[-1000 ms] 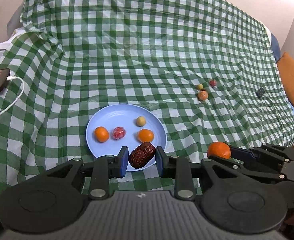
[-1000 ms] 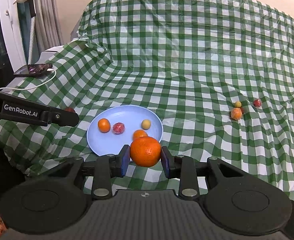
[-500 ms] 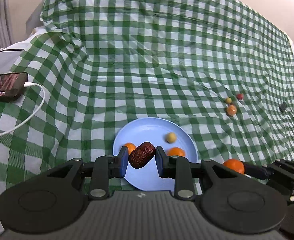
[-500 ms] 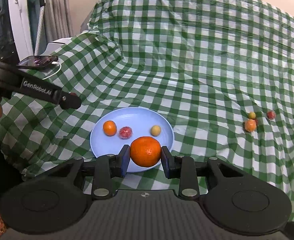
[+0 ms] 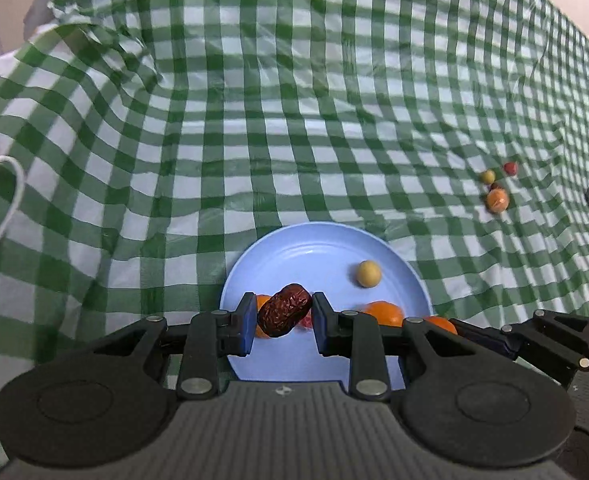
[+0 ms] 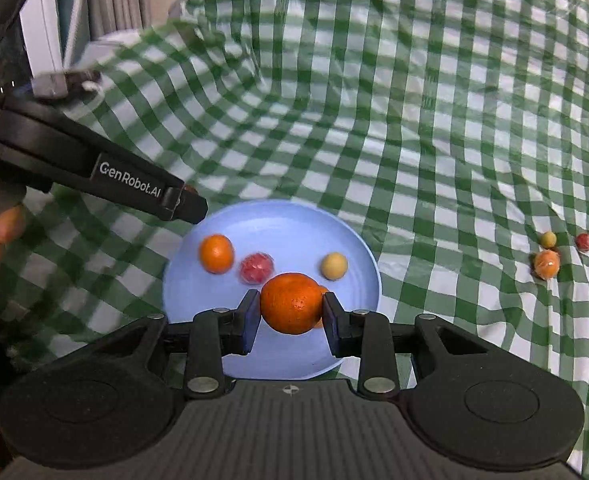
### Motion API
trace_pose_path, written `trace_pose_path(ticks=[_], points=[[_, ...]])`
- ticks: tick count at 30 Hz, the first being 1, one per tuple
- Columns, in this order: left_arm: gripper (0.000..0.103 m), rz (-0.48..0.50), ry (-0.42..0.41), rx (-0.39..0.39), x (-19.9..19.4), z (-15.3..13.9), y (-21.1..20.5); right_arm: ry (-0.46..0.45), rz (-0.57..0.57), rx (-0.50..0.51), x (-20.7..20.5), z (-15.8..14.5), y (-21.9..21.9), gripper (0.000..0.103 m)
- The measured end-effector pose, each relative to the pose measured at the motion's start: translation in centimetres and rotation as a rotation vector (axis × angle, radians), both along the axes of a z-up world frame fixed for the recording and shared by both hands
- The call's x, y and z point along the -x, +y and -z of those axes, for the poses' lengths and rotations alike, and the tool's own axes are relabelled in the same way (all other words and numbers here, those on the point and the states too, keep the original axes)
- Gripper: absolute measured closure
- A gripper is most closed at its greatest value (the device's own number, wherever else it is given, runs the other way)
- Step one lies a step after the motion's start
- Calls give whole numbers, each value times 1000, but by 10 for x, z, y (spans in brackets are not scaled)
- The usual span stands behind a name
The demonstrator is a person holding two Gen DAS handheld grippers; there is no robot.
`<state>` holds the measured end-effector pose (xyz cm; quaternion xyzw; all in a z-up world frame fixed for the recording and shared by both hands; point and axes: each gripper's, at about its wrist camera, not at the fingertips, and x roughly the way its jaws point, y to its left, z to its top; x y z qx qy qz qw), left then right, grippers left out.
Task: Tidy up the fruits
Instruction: 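Carry the date and mandarin over the blue plate and open both tools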
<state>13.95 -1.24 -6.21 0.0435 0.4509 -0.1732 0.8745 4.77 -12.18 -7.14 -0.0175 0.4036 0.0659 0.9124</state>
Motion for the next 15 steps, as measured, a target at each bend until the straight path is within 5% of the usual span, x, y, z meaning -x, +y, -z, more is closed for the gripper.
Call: trace_pose_path(ticks=[3,4,5,7,8,10,15], points=[[70,38,3,-24,-8,13,-8,49,-16,4,-12,15,-2,68],[62,62,3,-29,-10,17,-11,57,-23,6,-15,18,-2,68],[34,81,11,-35,-13,20,-14,61,-34,3,-19,22,-2,67],[3,58,8,-43,-16,19,-14,80,-45,-1,-26,26,-2,59],[0,41,-9,-29,-15,15,-12,82,-37,2,-28,25,-2,51],[0,25,-21,-12,-9,6,-7,78,-32,8,-29,17,-3,18],[0,0,-19,-36,26,-12,8,93,-7,-18,-3,-4,-11,6]])
